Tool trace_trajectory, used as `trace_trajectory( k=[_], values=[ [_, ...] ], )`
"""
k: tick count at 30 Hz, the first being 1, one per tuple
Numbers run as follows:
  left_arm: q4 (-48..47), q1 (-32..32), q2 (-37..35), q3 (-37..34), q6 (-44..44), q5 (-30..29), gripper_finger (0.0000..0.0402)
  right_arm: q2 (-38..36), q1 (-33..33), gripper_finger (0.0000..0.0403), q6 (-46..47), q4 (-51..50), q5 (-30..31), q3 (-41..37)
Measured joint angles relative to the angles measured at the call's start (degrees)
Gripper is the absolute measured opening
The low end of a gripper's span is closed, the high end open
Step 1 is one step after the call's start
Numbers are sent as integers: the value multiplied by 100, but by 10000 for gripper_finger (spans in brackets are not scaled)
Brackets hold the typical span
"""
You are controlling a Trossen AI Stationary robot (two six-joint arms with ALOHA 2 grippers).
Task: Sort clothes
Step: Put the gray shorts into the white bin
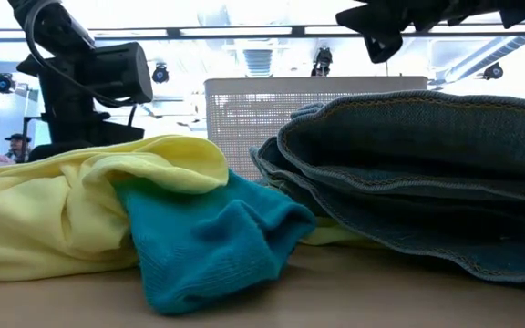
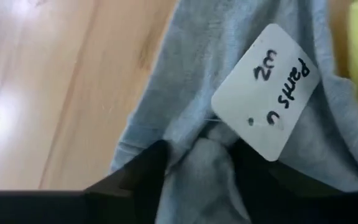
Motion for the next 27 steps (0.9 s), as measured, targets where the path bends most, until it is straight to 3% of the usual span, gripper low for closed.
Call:
trace_trajectory(
  k=[5,7,18,27],
  values=[
    [-390,0,-221,167,-66,0,39,-58,0,121,-179,6,0,1],
    [-530,0,-324,277,-154,21,11,-90,0,109,-203,-9,0,2],
    [-1376,0,-1050,1259,-348,-85,3,-153,0,42,-541,-20,0,2],
    [-1445,0,-1821,2509,220,-1032,1,-153,0,3,-655,-45,204,2]
  ],
)
